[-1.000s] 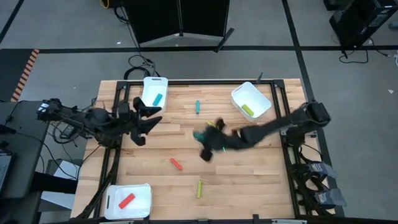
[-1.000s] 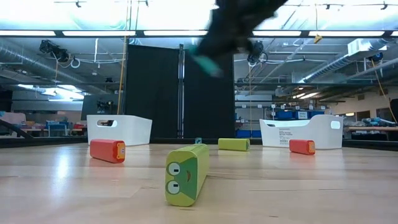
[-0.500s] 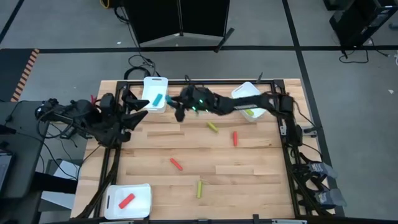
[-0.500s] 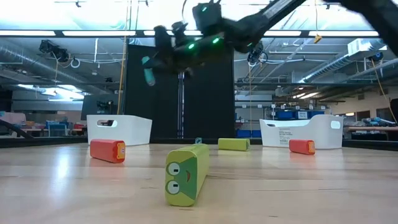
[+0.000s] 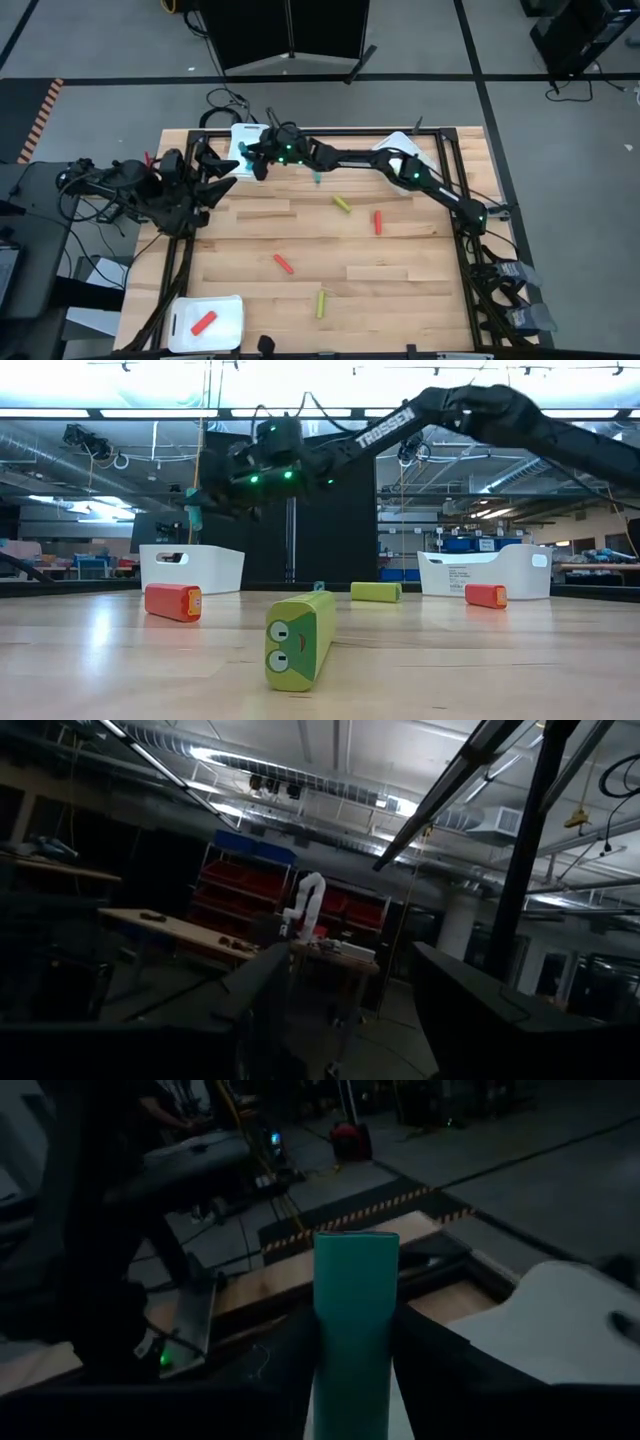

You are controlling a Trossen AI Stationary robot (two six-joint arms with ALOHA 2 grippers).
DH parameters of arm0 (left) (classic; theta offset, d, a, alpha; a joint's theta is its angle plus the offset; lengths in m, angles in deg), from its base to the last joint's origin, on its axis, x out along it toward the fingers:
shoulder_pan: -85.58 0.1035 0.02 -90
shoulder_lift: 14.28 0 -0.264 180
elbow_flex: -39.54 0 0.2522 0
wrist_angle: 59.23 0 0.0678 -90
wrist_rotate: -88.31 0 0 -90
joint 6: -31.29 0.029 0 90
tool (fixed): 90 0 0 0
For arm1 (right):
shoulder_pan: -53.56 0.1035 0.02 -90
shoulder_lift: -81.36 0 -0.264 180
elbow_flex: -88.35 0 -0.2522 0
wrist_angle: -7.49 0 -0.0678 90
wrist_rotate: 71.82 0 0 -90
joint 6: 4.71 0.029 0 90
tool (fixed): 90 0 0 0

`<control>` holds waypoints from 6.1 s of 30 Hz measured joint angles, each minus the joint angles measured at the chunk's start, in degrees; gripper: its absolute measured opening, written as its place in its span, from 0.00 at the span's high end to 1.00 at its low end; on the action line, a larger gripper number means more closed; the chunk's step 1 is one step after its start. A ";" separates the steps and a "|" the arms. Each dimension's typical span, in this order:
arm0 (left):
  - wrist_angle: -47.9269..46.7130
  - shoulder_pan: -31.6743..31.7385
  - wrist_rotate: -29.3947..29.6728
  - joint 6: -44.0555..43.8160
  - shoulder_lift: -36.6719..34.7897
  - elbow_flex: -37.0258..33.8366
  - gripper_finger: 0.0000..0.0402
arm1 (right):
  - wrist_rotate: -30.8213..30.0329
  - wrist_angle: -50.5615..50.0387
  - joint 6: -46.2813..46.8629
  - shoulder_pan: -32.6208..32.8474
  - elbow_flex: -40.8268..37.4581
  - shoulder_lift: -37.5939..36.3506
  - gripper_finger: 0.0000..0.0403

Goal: Sort blocks
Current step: Put the bottom blue block into the top left white bin, then put the bottom green block into the top right white bin, then put the left red block into the bottom left white bin

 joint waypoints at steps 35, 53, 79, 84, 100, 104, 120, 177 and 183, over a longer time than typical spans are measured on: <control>-38.82 7.99 -11.09 -14.55 26.96 0.19 0.47 | -5.58 22.81 -12.85 5.49 -85.72 -75.29 0.53; -51.06 7.11 -20.22 5.55 57.22 27.11 0.47 | -27.06 -3.03 -14.66 29.78 -90.06 -94.85 0.44; -49.61 -4.68 -19.48 31.22 71.51 39.08 0.47 | -37.40 -2.83 -21.99 44.97 -90.06 -107.71 0.44; -52.57 -5.74 -19.12 31.56 73.94 40.87 0.47 | -37.56 -2.06 -22.79 46.44 -90.06 -109.02 0.44; -64.25 -8.26 -21.08 39.63 84.20 53.77 0.47 | -37.97 -1.18 -22.98 46.84 -90.06 -107.88 0.44; -63.76 -8.37 -21.11 39.64 85.34 53.77 0.47 | -37.97 -1.19 -23.02 46.86 -90.06 -107.88 0.44; -61.28 -8.24 -21.44 40.92 89.48 53.68 0.47 | -37.95 -0.30 -23.20 46.85 -90.06 -107.64 0.45; -27.53 36.46 -30.07 -1.09 109.98 89.13 0.43 | -39.02 18.66 -45.24 49.55 -90.06 -107.64 0.45; -31.29 35.78 -30.45 1.76 106.28 89.07 0.33 | -39.10 18.57 -42.79 49.21 -90.04 -107.38 0.45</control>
